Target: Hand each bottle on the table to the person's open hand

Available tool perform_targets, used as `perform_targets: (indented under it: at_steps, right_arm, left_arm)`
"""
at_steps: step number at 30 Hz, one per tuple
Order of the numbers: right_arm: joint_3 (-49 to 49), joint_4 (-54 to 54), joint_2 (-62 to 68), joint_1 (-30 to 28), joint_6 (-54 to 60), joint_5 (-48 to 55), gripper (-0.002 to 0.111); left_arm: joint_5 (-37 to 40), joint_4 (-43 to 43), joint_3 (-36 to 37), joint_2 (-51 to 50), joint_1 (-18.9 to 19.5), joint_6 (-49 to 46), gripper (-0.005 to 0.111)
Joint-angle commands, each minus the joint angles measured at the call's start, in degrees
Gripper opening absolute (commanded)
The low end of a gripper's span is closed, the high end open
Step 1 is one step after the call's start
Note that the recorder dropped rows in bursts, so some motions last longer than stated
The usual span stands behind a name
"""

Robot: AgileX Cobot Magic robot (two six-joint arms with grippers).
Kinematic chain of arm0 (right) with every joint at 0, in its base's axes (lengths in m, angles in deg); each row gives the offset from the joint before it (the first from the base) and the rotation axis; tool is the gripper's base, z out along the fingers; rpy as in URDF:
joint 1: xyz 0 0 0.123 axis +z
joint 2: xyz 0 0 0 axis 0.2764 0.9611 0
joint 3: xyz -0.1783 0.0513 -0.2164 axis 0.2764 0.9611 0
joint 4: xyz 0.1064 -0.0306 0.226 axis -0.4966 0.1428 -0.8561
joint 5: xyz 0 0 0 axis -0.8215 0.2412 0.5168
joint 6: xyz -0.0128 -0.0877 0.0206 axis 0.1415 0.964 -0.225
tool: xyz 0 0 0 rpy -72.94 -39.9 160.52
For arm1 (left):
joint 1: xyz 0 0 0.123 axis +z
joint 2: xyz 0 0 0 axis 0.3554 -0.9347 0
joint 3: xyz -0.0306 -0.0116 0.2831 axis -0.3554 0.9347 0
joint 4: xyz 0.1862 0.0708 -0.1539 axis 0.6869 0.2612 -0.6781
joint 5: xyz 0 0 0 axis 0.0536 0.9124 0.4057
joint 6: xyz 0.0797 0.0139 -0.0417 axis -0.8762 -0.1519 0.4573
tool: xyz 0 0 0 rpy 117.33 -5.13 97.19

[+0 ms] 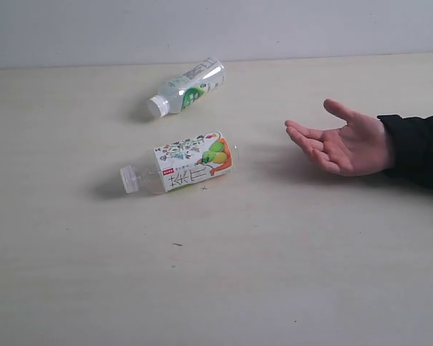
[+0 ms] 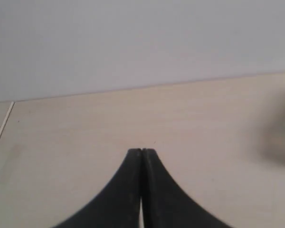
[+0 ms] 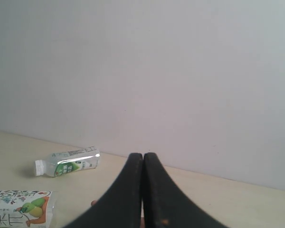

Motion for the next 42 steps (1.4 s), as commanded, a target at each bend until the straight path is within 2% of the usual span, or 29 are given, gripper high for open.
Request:
perform_targets:
  at_steps: [1,4,10,13,16,22,26,29,33,35,38,42]
  right_arm:
    - [0.3,0.0,-0.2,-0.2,-0.1,-0.4,0.000]
    - [0.3,0.1,-0.2,-0.2,-0.1,-0.4,0.000]
    - [0.3,0.1,-0.2,-0.2,-0.1,-0.4,0.000]
    - [0.3,0.1,-0.2,-0.2,-0.1,-0.4,0.000]
    - [0.3,0.1,-0.2,-0.2,-0.1,-0.4,0.000]
    - [0.3,-0.1,-0.2,-0.2,-0.1,-0.4,0.000]
    - [0.3,0.0,-0.2,-0.2,-0.1,-0.4,0.000]
    - [0.3,0.0,-0.2,-0.2,-0.3,-0.4,0.000]
    - [0.3,0.0,-0.2,-0.2,-0.3,-0.4,0.000]
    - [0.3,0.0,-0.2,-0.2,-0.3,-0.4,0.000]
    - [0.3,0.0,-0.2,-0.2,-0.1,-0.4,0.000]
    - [0.3,0.0,-0.2,-0.2,-0.1,-0.4,0.000]
  left_arm:
    - [14.6,-2.9,-12.3,-9.5,-3.5,-11.5,0.000]
    - [22.5,-10.2,-20.4,-15.7,-4.6,-21.9,0.000]
    - [35.1,-30.7,-35.2,-24.9,-4.8,-41.8,0.000]
    - [39.5,-41.3,-39.0,-27.9,-4.8,-51.5,0.000]
    - [39.2,-46.7,-39.6,-29.1,-4.8,-57.6,0.000]
    - [37.5,-52.7,-39.6,-29.2,-5.0,-56.8,0.000]
    - [37.4,-50.8,-39.6,-29.5,-6.2,-55.9,0.000]
    - [35.9,-46.9,-39.6,-30.2,-7.9,-54.7,0.012]
    - [31.3,-45.7,-39.6,-30.7,-10.2,-54.6,0.044]
    - [26.2,-45.2,-39.6,-30.8,-11.2,-54.6,0.054]
    - [20.7,-46.7,-39.6,-30.8,-11.8,-54.6,0.057]
    - [20.4,-48.2,-39.6,-31.1,-11.8,-54.2,0.057]
